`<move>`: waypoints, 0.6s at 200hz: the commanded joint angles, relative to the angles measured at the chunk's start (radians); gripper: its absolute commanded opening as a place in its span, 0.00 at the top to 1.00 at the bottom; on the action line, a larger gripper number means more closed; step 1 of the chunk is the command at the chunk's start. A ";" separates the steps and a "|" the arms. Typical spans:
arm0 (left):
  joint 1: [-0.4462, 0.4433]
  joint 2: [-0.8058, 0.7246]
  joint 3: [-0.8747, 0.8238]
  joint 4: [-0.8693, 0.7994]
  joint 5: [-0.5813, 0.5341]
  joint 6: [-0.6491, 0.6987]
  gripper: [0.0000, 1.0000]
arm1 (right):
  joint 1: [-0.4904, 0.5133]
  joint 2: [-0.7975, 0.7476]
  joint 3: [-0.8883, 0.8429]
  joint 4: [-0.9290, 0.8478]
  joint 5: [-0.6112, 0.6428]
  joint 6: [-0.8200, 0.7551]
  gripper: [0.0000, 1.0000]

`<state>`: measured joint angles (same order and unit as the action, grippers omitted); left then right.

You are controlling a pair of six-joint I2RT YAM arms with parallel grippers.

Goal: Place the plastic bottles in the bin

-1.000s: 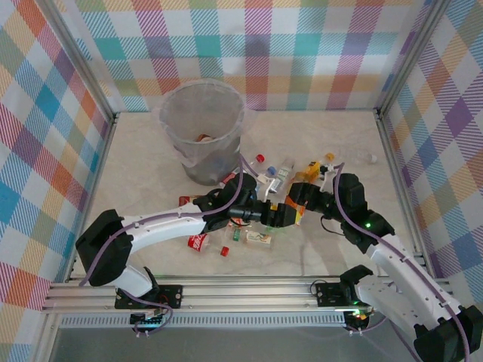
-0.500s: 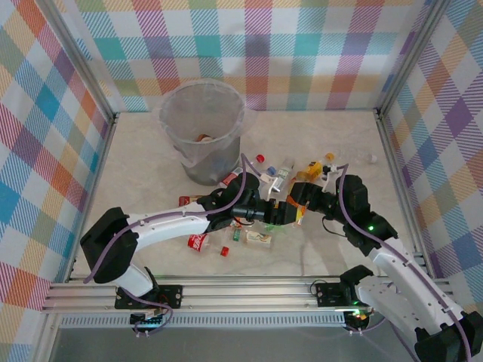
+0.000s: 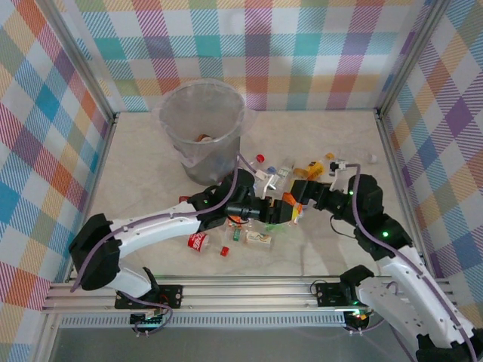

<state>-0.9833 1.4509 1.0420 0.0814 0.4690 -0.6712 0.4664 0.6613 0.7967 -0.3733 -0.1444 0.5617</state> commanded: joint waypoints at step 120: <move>0.276 -0.078 0.522 -0.880 -0.115 0.386 0.45 | 0.006 0.000 0.320 -0.125 -0.165 -0.318 0.00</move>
<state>-0.7605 1.3548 1.4342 -0.5739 0.3847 -0.3981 0.4664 0.6533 1.1046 -0.5377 -0.2604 0.2722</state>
